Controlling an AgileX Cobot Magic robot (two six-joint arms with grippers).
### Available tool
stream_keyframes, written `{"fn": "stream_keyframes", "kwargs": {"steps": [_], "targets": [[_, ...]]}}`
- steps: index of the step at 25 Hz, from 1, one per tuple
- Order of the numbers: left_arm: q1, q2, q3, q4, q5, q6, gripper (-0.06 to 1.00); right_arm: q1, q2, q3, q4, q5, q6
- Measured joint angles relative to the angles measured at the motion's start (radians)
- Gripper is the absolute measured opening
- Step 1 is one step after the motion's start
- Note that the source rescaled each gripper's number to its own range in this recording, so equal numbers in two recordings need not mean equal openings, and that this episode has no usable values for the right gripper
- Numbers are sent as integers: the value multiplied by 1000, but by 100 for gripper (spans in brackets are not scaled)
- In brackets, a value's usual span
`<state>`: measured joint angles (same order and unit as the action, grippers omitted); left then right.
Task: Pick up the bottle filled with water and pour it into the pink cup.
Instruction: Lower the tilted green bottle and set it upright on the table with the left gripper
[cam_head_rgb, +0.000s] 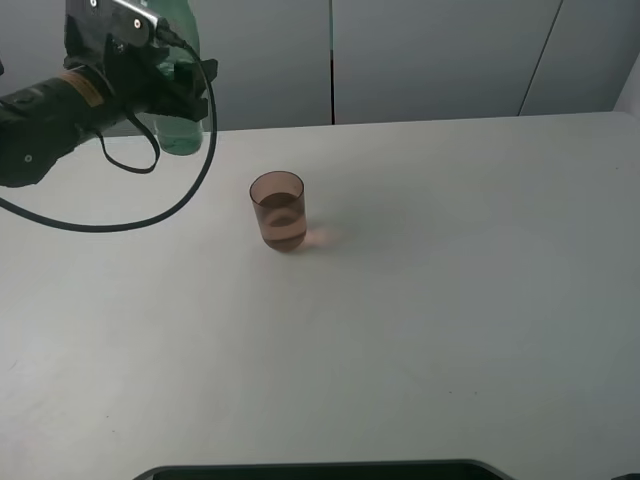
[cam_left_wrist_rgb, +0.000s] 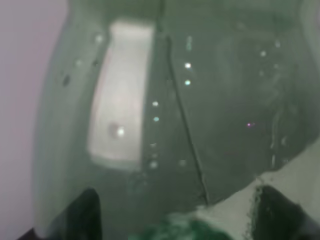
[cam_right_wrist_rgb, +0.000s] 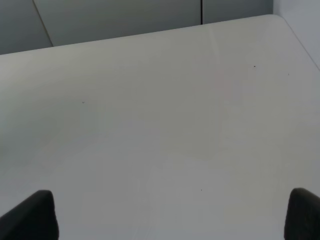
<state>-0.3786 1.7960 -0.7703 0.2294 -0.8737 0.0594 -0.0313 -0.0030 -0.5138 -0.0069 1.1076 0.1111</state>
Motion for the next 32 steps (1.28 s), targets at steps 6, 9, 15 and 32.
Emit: {"fn": "stream_keyframes", "kwargs": {"steps": [6, 9, 15, 32], "targets": [[0, 0, 164, -267, -174, 67, 1, 0, 0, 0, 0, 0, 0], [0, 0, 199, -399, -218, 78, 1, 0, 0, 0, 0, 0, 0], [14, 7, 207, -529, -271, 152, 0, 0, 0, 0, 0, 0, 0], [179, 342, -57, -209, -283, 4, 0, 0, 0, 0, 0, 0, 0]]}}
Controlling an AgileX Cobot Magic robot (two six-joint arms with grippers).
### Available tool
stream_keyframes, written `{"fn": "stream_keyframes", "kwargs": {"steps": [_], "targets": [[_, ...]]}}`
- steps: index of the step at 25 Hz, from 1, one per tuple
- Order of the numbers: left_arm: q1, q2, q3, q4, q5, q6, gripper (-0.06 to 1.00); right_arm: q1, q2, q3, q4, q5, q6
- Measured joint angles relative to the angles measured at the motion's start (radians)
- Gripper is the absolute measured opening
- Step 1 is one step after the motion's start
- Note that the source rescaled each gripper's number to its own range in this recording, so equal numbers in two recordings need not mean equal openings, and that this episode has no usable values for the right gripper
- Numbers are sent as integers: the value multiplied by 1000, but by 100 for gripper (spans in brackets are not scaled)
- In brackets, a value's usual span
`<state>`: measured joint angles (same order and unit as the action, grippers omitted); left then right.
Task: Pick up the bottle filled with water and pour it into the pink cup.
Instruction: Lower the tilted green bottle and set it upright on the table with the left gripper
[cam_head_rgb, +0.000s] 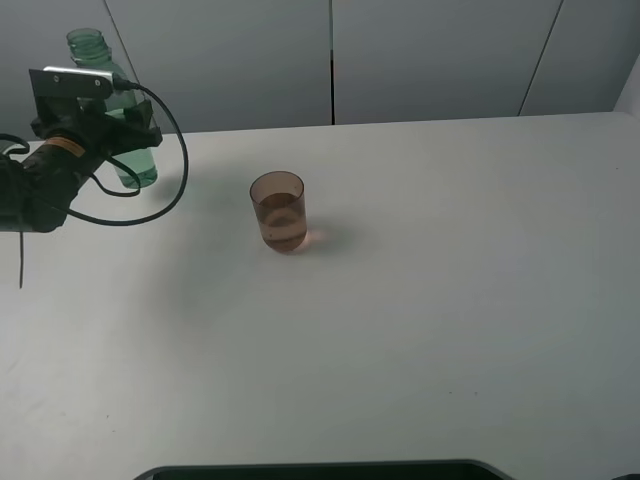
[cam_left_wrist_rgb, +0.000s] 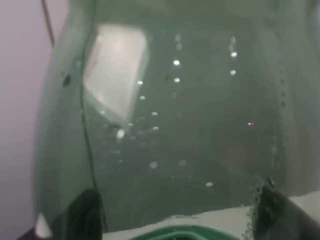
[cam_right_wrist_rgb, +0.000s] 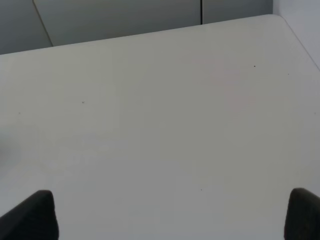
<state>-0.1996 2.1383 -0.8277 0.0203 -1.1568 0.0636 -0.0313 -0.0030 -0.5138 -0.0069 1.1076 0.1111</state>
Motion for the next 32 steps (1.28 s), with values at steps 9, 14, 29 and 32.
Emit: {"fn": "stream_keyframes", "kwargs": {"steps": [9, 14, 29, 32], "targets": [[0, 102, -97, 42, 3, 40, 0, 0, 0, 0, 0, 0, 0], [0, 102, -103, 59, 1, 20, 0, 0, 0, 0, 0, 0, 0], [0, 109, -103, 59, 20, -136, 0, 0, 0, 0, 0, 0, 0], [0, 109, -103, 59, 21, -159, 0, 0, 0, 0, 0, 0, 0]]}}
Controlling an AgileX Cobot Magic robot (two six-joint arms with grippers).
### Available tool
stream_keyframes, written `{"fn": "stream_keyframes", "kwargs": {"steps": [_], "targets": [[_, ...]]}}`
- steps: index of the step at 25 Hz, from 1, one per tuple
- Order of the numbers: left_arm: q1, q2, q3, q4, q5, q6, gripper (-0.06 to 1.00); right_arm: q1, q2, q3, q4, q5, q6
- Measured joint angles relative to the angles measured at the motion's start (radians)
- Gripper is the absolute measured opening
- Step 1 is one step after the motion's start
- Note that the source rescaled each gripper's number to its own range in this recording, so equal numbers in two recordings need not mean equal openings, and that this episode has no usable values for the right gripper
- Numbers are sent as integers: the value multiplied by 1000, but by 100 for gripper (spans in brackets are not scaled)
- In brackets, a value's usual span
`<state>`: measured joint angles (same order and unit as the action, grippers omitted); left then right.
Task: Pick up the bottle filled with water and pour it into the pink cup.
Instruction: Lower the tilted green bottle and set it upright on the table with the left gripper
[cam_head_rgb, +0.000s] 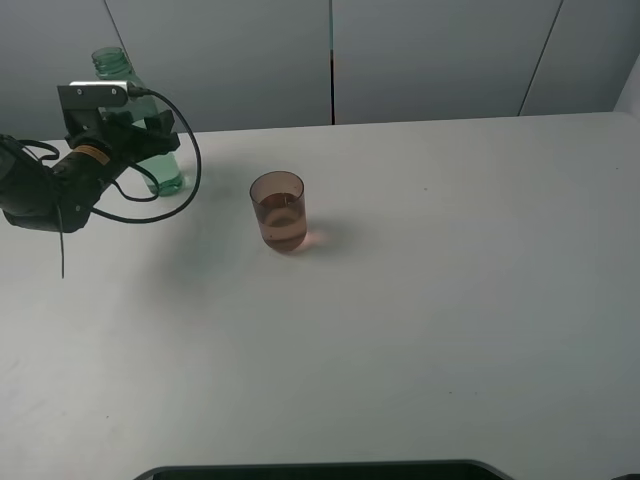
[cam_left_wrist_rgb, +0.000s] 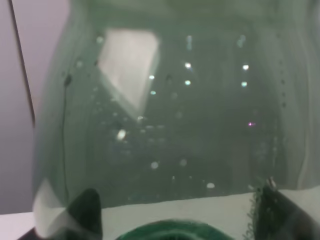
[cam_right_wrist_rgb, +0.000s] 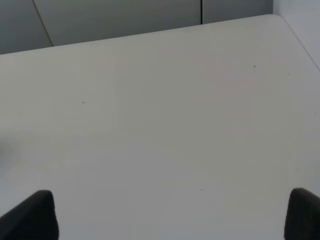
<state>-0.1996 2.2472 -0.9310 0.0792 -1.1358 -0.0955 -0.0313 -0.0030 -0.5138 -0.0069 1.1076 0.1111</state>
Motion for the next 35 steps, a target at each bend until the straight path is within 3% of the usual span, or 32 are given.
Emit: {"fn": "stream_keyframes", "kwargs": {"steps": [7, 8, 9, 10, 12, 26, 35], "targets": [[0, 0, 0, 38, 4, -5, 1, 0, 0, 0, 0, 0, 0], [0, 0, 0, 50, 3, -5, 20, 0, 0, 0, 0, 0, 0], [0, 0, 0, 62, -7, -6, 59, 0, 0, 0, 0, 0, 0], [0, 0, 0, 73, -14, -6, 80, 0, 0, 0, 0, 0, 0], [0, 0, 0, 93, -21, -6, 94, 0, 0, 0, 0, 0, 0], [0, -46, 0, 119, -7, -43, 97, 0, 0, 0, 0, 0, 0], [0, -211, -2, 136, 128, -51, 100, 0, 0, 0, 0, 0, 0]]}}
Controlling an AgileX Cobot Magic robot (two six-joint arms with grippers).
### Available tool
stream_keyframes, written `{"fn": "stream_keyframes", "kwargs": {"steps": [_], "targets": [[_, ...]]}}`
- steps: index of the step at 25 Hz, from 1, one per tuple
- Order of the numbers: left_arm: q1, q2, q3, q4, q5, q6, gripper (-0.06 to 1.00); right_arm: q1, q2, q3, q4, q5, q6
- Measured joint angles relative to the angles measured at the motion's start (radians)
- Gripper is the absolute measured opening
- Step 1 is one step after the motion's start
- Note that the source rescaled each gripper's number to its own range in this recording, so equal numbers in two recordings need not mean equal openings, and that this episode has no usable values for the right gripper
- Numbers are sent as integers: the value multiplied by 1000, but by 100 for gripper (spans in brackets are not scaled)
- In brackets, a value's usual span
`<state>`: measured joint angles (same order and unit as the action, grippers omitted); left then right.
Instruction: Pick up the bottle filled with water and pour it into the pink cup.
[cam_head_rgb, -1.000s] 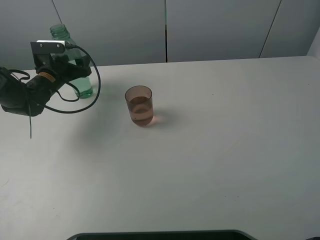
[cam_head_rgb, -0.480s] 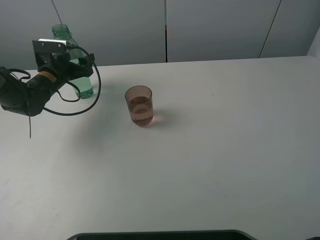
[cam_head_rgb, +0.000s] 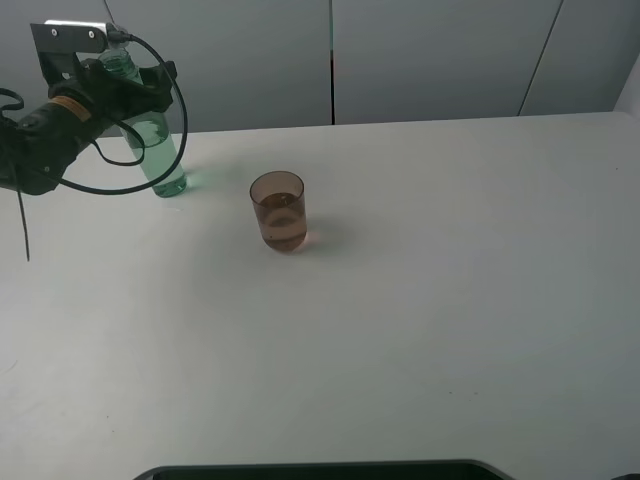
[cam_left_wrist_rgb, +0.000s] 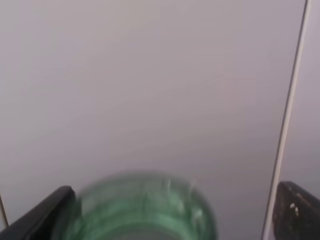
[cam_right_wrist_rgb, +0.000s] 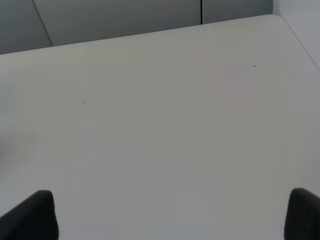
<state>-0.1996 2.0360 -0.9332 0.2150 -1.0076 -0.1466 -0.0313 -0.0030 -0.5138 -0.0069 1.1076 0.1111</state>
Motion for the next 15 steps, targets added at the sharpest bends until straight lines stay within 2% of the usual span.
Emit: {"fn": "stream_keyframes", "kwargs": {"steps": [7, 12, 15], "targets": [[0, -148, 0, 6, 115, -8, 100, 0, 0, 0, 0, 0, 0], [0, -252, 0, 4, 226, -72, 100, 0, 0, 0, 0, 0, 0], [0, -330, -2, -45, 331, -83, 100, 0, 0, 0, 0, 0, 0]]}}
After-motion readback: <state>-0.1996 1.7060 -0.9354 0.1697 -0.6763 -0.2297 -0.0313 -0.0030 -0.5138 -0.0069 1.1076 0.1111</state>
